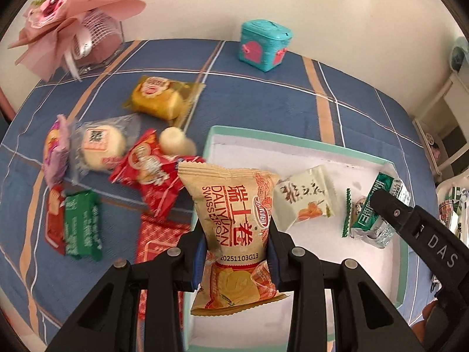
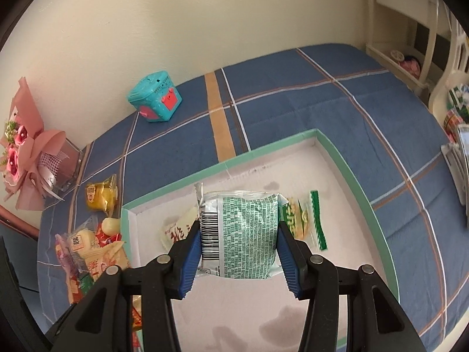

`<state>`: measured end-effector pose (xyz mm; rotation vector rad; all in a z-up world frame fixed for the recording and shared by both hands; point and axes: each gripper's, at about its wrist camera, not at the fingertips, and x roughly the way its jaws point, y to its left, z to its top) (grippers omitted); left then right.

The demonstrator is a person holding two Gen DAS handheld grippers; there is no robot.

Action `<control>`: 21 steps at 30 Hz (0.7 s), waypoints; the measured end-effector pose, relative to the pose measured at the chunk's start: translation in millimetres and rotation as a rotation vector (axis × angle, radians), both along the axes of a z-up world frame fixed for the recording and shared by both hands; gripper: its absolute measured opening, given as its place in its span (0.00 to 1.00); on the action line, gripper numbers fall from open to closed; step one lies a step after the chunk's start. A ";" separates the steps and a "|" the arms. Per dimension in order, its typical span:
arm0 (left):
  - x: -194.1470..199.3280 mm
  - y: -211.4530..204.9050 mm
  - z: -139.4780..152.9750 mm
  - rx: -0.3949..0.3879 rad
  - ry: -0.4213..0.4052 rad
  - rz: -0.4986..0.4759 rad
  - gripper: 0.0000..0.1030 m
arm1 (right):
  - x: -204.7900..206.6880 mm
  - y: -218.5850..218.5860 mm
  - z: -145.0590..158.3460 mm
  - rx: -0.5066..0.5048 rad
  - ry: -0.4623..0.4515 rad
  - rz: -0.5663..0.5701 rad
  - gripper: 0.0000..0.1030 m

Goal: Organize snacks
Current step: 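Release the barcode packet in the tray while the left carries the swiss roll bag over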

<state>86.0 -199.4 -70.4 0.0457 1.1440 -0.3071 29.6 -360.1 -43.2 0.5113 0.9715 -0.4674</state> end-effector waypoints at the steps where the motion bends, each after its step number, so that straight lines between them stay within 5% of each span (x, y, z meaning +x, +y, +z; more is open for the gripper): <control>1: 1.2 -2.3 -2.0 -0.001 0.000 -0.004 0.36 | 0.7 0.4 -0.3 -0.010 -0.002 0.001 0.50; 17: 21.6 -16.4 -20.0 -0.015 -0.001 0.022 0.36 | 14.0 8.0 -15.5 -0.061 0.006 0.032 0.50; 21: 22.8 -16.9 -18.7 -0.005 -0.008 0.022 0.44 | 14.1 7.4 -18.8 -0.049 0.013 0.029 0.51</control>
